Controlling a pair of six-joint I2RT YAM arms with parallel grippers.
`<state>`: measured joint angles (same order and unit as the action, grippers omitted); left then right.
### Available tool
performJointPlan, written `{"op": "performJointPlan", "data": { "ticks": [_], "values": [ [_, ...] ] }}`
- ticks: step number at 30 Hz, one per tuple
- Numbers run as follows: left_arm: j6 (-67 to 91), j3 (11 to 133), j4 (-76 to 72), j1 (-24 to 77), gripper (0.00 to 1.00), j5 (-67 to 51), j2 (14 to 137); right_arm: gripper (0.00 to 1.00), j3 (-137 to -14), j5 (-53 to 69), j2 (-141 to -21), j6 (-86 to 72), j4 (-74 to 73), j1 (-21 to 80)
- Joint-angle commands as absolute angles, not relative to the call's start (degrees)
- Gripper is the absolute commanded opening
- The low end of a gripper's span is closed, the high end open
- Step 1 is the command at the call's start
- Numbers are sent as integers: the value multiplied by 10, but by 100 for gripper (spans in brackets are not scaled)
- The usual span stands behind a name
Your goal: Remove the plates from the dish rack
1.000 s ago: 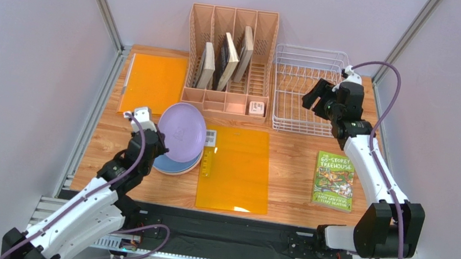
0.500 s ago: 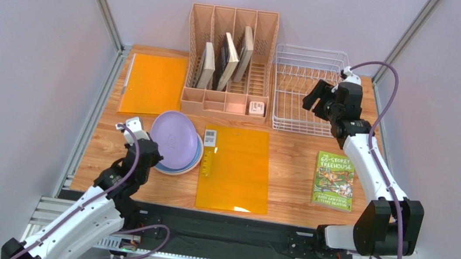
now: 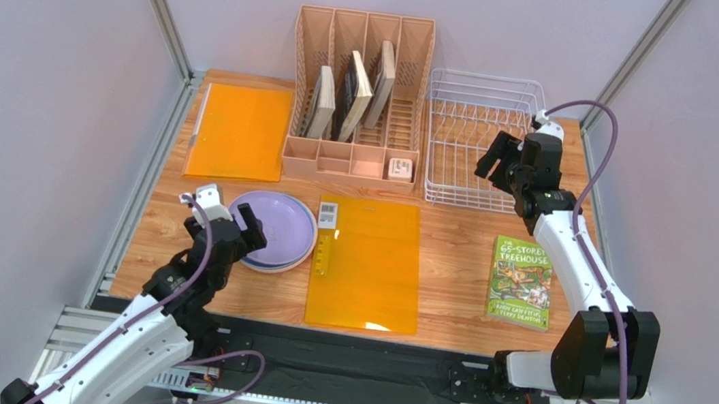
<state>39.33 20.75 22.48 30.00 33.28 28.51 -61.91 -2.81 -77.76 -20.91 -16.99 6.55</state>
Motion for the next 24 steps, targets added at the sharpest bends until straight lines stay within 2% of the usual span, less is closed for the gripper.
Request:
{"op": "performJointPlan", "data": {
  "ticks": [1,7,11,16,24],
  "values": [
    [342,243,224,301,93,344,258,75,-606,-88,-754,-184,-162,65],
    [276,295,214,301,99,348,239,77,-578,-113,-717,-153,-149,64],
    [206,338,171,301,100,277,256,77,-555,-81,-680,-143,-121,64],
    [172,402,171,301,100,242,299,77,-516,-45,-623,-128,-81,66],
    [110,420,133,301,100,205,340,78,-440,-45,-560,-95,-28,69]
  ]
}}
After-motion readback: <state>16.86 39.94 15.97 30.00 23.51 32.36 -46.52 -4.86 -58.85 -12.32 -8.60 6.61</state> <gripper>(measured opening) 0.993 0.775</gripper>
